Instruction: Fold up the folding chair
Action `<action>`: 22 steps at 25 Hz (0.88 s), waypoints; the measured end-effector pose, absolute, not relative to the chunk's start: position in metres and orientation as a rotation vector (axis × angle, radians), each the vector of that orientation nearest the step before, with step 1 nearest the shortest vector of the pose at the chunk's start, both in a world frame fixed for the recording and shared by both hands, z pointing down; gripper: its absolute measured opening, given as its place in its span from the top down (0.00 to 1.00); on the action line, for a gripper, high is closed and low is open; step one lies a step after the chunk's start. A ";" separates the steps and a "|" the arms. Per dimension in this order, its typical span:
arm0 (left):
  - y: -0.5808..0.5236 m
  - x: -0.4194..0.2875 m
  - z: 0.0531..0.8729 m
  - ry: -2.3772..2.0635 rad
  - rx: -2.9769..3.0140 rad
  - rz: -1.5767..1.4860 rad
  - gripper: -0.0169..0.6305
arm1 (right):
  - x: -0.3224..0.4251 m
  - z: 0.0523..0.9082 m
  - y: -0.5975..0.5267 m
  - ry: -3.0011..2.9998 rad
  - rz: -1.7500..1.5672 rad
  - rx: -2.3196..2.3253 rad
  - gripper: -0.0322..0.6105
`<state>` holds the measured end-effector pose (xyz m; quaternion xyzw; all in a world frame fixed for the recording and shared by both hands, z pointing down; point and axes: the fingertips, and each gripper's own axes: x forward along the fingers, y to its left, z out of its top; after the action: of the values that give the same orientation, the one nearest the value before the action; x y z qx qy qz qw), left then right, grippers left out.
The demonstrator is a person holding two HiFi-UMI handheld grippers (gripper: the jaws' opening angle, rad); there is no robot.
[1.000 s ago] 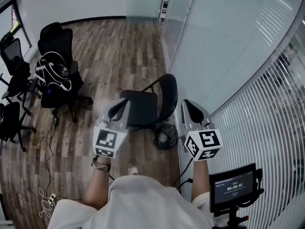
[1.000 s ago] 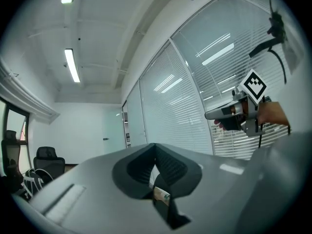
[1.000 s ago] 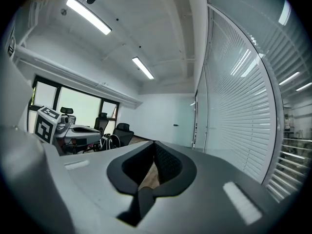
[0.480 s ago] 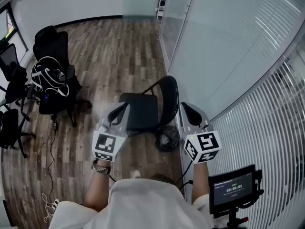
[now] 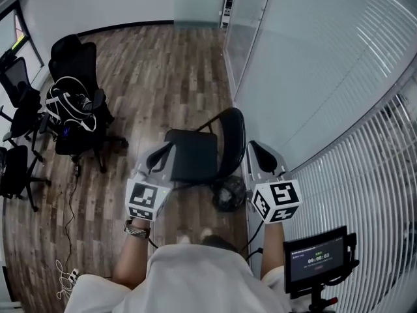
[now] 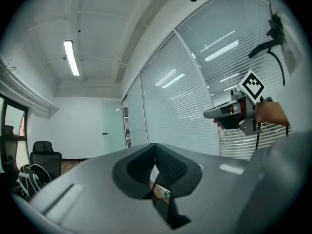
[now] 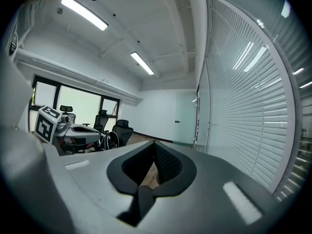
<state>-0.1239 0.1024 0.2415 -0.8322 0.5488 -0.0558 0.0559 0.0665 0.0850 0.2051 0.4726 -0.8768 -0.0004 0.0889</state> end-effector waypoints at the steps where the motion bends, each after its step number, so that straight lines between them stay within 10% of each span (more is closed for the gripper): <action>1: 0.096 -0.125 0.243 1.687 -2.525 -0.176 0.97 | 0.068 0.205 0.078 -2.616 0.006 1.399 0.95; 22: 0.076 -0.120 0.303 1.997 -2.522 -0.318 0.96 | 0.121 0.267 0.015 -2.584 0.283 1.323 0.86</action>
<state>-0.1198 0.0755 0.3028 -0.7793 0.6172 -0.0983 -0.0458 0.1211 0.0146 0.2667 0.4506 -0.8804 0.0964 0.1121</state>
